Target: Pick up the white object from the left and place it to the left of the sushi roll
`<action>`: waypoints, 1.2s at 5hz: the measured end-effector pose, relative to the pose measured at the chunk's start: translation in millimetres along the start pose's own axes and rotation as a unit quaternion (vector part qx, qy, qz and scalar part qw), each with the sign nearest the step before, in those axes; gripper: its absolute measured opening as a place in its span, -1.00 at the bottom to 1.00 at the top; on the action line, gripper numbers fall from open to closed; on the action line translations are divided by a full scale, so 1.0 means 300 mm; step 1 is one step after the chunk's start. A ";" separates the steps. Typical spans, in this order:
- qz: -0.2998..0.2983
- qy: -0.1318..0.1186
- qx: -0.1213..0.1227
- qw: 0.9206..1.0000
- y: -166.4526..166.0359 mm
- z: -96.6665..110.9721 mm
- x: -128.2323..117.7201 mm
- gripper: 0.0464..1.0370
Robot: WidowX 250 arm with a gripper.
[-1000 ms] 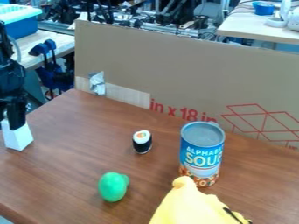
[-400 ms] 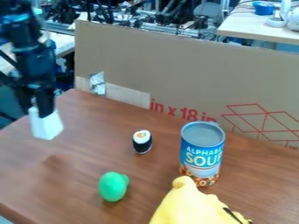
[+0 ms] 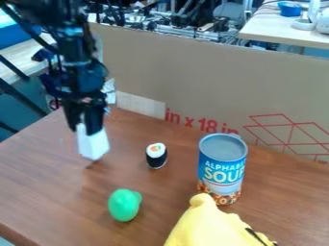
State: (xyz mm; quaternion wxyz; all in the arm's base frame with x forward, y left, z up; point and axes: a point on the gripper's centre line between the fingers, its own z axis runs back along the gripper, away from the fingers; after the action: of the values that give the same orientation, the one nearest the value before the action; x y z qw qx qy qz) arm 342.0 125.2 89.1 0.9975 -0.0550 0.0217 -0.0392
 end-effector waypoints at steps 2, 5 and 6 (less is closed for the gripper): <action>-0.014 0.000 -0.002 1.000 -0.041 -0.041 0.094 0.17; -0.010 -0.015 -0.020 1.000 -0.061 -0.069 0.064 0.85; -0.013 -0.058 -0.037 0.998 -0.083 0.017 0.014 0.94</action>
State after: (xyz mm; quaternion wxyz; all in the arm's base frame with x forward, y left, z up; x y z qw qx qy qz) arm 344.5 100.7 96.7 0.9938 -0.0944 -0.0351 -0.0481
